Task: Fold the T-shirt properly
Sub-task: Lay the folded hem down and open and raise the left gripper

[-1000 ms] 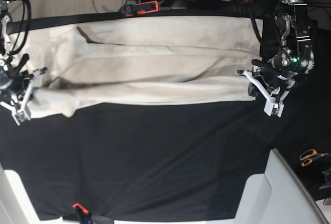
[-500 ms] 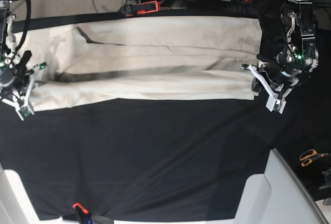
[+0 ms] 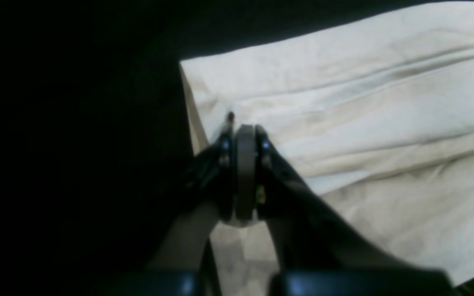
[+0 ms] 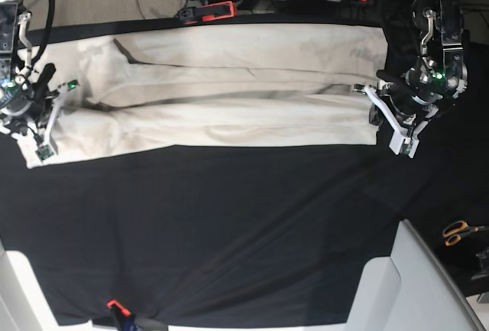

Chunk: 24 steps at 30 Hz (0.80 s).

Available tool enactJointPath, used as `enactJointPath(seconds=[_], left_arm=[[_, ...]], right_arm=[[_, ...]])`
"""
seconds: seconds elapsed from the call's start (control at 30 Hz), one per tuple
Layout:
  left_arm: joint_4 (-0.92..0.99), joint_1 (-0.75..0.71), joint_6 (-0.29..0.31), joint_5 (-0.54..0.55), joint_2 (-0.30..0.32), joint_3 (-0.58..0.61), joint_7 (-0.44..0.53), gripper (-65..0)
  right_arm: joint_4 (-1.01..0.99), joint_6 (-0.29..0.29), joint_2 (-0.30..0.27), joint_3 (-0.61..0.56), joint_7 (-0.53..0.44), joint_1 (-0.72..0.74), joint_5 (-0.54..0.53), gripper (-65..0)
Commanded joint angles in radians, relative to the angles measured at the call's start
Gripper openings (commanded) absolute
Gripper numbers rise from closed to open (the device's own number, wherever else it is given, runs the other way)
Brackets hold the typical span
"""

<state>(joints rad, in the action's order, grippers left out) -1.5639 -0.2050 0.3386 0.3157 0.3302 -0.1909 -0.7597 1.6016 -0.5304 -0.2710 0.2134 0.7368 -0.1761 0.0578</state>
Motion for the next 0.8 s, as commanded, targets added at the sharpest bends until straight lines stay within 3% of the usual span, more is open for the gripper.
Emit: enactJointPath(seconds=[0.0, 0.2, 0.53, 0.63, 0.77], left_arm=[[-0.01, 0.006, -0.002, -0.006, 0.011, 0.008, 0.016, -65.0], [0.003, 0.0, 0.003, -0.105, -0.036, 0.018, 0.056, -65.0], [0.001, -0.007, 0.003, -0.105, -0.035, 0.024, 0.058, -65.0], [0.001, -0.009, 0.003, -0.105, -0.032, 0.018, 0.058, -65.0], [0.001, -0.009, 0.003, -0.105, -0.032, 0.017, 0.058, -65.0]], right_arm=[[0.016, 0.008, -0.014, 0.007, -0.009, -0.001, 0.003, -65.0], [0.055, 0.008, -0.015, 0.036, -0.009, -0.033, 0.004, -65.0], [0.059, 0.008, -0.012, 0.06, -0.009, -0.064, 0.0, -65.0], [0.059, 0.008, 0.025, 0.06, -0.009, -0.064, 0.004, -65.0], [0.059, 0.008, 0.034, 0.06, 0.019, -0.064, 0.004, -65.0]])
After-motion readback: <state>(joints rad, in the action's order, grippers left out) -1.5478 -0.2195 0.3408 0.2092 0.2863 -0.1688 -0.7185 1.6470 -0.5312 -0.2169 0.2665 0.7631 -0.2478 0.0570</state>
